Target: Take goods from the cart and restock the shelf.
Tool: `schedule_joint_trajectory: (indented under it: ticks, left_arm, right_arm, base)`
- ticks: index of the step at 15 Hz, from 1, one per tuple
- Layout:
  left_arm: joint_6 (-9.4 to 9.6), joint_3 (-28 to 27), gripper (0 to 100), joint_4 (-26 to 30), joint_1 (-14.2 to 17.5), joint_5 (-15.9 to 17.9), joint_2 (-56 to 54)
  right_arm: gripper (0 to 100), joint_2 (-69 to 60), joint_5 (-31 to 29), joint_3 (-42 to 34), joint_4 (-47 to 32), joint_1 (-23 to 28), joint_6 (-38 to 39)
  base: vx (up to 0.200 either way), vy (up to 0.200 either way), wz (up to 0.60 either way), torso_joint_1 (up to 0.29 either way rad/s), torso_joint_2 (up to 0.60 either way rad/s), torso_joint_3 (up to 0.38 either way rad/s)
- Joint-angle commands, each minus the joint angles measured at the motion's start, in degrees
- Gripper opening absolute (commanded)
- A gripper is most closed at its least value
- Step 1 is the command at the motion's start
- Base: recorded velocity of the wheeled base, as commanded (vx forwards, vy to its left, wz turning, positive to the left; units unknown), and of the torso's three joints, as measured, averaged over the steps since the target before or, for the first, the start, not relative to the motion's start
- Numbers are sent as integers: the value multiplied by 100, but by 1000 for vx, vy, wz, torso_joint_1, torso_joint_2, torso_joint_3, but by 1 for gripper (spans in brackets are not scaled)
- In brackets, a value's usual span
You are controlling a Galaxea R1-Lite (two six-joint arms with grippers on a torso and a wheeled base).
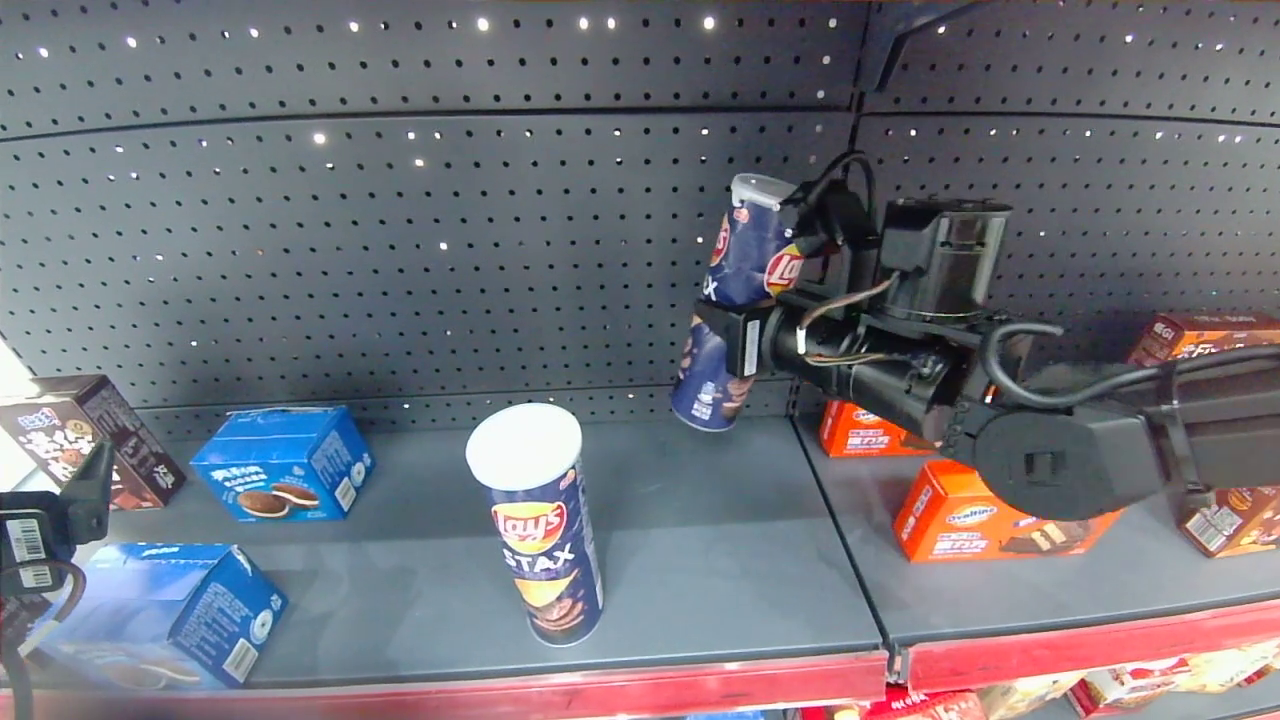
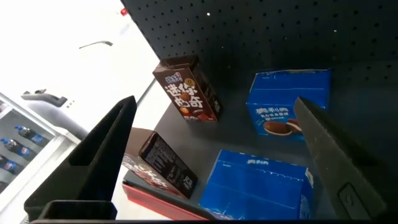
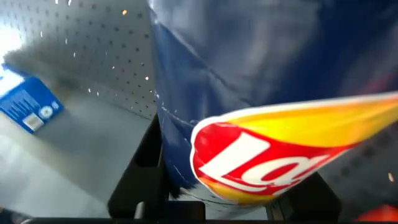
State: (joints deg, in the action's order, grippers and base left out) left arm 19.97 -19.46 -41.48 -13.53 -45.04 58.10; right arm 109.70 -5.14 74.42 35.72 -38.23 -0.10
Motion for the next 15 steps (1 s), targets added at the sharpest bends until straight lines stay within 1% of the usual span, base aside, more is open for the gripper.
schedule_joint_trajectory:
  ticks: [1, 3, 4, 6, 7, 9, 11, 12, 15]
  left_arm:
    - [7, 3, 100, -70, -9, 4, 114]
    - [157, 21, 100, -211, -9, 4, 149]
    - [200, 30, 100, -237, -9, 4, 158]
    - [218, 38, 100, -246, -9, -4, 184]
    - [227, 38, 100, -246, -9, 4, 210]
    - [236, 30, 100, -352, -9, 4, 342]
    - [253, 21, 100, -413, -9, 4, 386]
    - [323, 30, 100, -439, 0, -4, 386]
    - [332, 56, 100, -439, 0, -4, 369]
  right_arm:
    - [0, 464, 145, 617, -425, -35, -351]
    - [0, 693, 207, 1013, -1005, -53, -395]
    - [0, 825, 207, 1127, -1076, -97, -403]
    - [0, 1062, 172, 1373, -1067, -185, -395]
    - [0, 1299, 163, 1654, -1076, -238, -395]
    - [0, 1563, 93, 1936, -1049, -317, -395]
    - [0, 1660, 93, 1988, -1067, -413, -395]
    - [0, 1818, 84, 2050, -1041, -492, -395]
    - [0, 1994, 66, 2155, -1014, -598, -403]
  base:
    - [0, 0, 0, 0, 0, 0]
    - [0, 0, 0, 0, 0, 0]
    - [0, 0, 0, 0, 0, 0]
    - [0, 0, 0, 0, 0, 0]
    - [0, 0, 0, 0, 0, 0]
    - [0, 0, 0, 0, 0, 0]
    - [0, 0, 0, 0, 0, 0]
    - [0, 0, 0, 0, 0, 0]
    - [0, 0, 0, 0, 0, 0]
